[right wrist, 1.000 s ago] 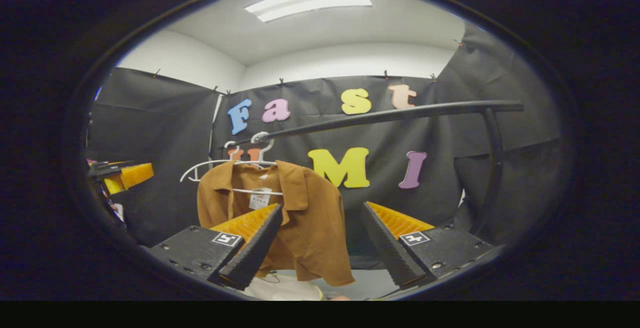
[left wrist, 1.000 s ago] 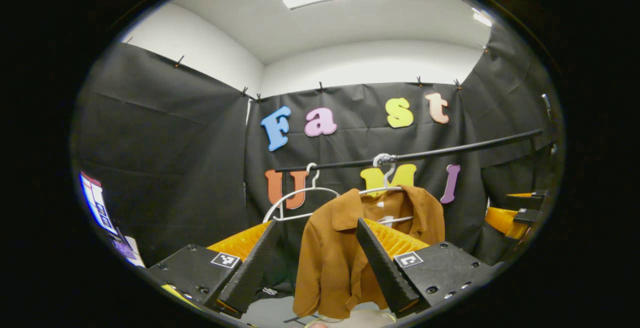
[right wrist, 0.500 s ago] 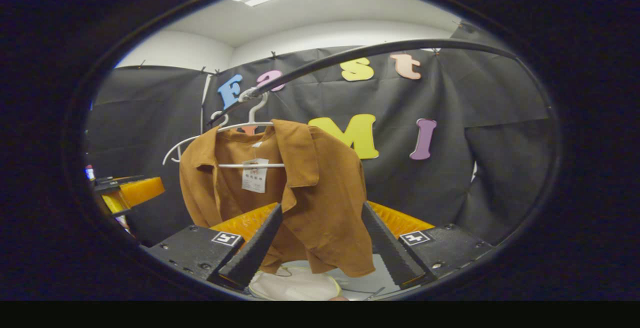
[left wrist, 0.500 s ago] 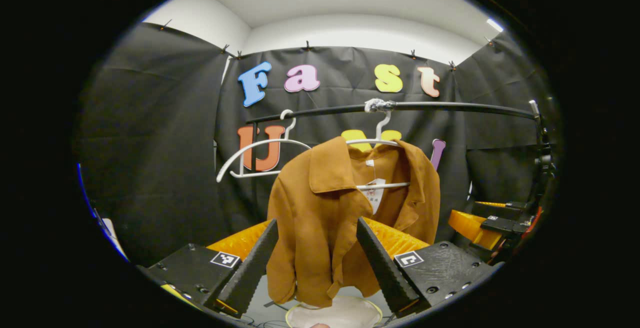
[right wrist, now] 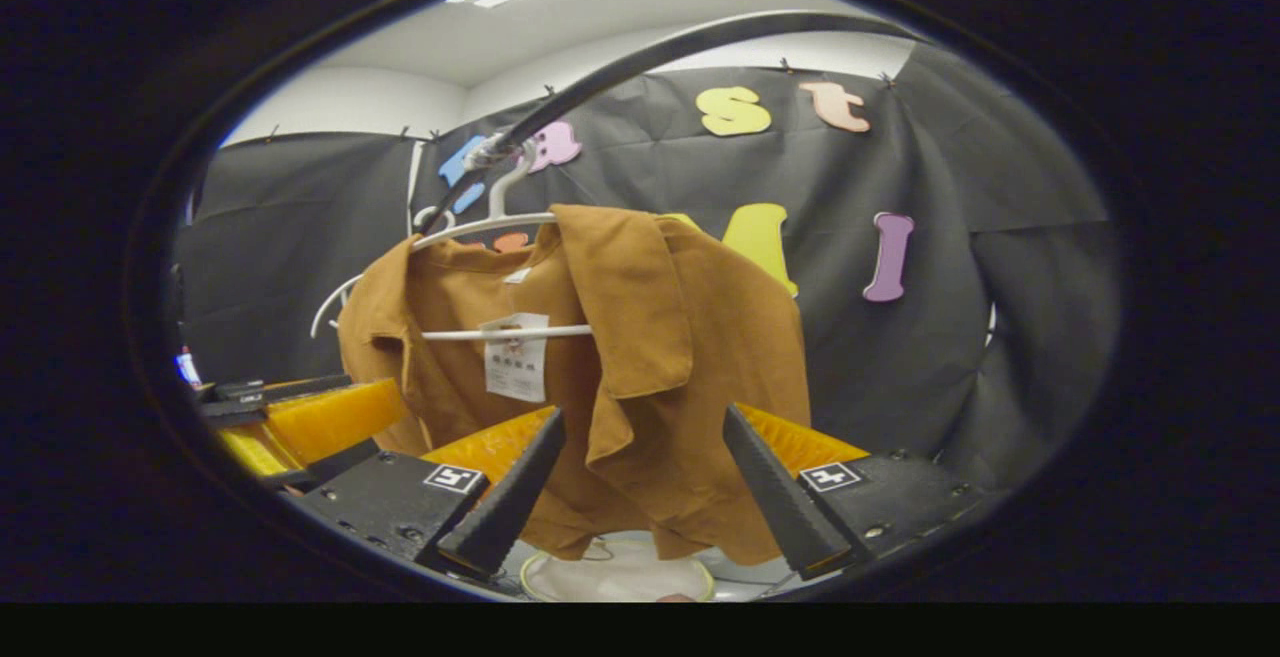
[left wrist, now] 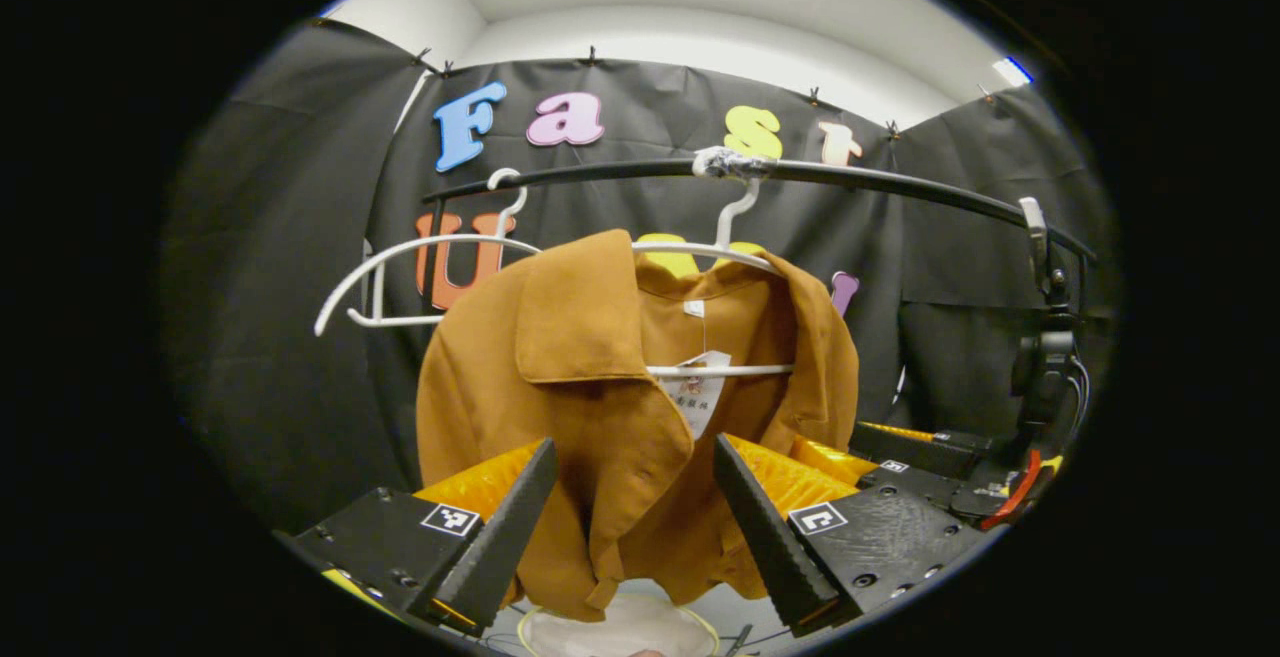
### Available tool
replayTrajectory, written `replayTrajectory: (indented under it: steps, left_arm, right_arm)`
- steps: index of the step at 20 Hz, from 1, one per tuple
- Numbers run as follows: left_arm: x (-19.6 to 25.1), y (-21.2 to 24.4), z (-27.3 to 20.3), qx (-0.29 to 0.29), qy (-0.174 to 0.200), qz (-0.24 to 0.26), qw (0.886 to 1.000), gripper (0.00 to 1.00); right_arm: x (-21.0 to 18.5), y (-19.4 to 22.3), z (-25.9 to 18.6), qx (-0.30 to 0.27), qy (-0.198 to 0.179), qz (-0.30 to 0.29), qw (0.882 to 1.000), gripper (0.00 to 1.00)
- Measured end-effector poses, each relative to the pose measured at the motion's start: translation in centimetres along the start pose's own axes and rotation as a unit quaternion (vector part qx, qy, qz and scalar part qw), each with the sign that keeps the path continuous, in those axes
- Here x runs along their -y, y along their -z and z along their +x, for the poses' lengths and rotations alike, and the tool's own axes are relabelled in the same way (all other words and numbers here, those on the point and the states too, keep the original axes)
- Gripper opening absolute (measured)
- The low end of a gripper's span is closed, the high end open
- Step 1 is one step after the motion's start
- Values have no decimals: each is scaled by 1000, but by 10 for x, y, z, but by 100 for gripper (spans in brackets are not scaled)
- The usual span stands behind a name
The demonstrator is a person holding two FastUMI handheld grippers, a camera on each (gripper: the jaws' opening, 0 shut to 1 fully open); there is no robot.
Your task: Grasp the clothes on the hanger with both hands and then place them into the laundry hamper below.
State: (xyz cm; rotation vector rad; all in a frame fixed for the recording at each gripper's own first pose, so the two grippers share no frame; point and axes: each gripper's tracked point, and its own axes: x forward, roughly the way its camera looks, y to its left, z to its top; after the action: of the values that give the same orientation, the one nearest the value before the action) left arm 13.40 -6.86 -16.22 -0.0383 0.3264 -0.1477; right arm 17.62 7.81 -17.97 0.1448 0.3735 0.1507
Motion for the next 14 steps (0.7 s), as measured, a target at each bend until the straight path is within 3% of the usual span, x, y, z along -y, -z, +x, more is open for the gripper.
replayTrajectory:
  steps: [3, 4, 7, 8, 9, 10, 11, 12, 13, 14]
  left_arm:
    - [-8, 6, 21, -11, -16, -7, 1000, 97]
    - [-10, 7, 26, -17, -21, -13, 1000, 100]
    - [-21, 8, 39, -23, -41, -36, 998, 97]
    - [-26, 8, 44, -26, -49, -45, 997, 100]
    - [-30, 10, 49, -29, -51, -54, 997, 92]
    - [-34, 11, 52, -31, -58, -60, 996, 100]
    - [-38, 10, 55, -28, -64, -59, 996, 94]
    - [-41, 8, 57, -23, -72, -58, 995, 94]
    - [-42, 8, 61, -19, -76, -58, 995, 85]
    - [-45, 8, 63, -16, -82, -57, 995, 73]
  right_arm:
    - [-2, -1, 24, -11, -7, 29, 1000, 95]
    - [-2, -1, 31, -15, -8, 36, 999, 98]
    - [0, -3, 48, -18, -11, 60, 998, 98]
    - [0, -3, 53, -19, -9, 69, 997, 93]
    - [2, -5, 58, -15, -7, 78, 997, 91]
    - [4, -5, 59, -13, -3, 87, 996, 84]
    - [4, -6, 61, -10, -5, 99, 995, 85]
    - [3, -4, 62, -11, -8, 109, 994, 76]
    - [2, -4, 62, -10, -14, 116, 993, 76]
    - [2, -4, 61, -9, -19, 120, 992, 65]
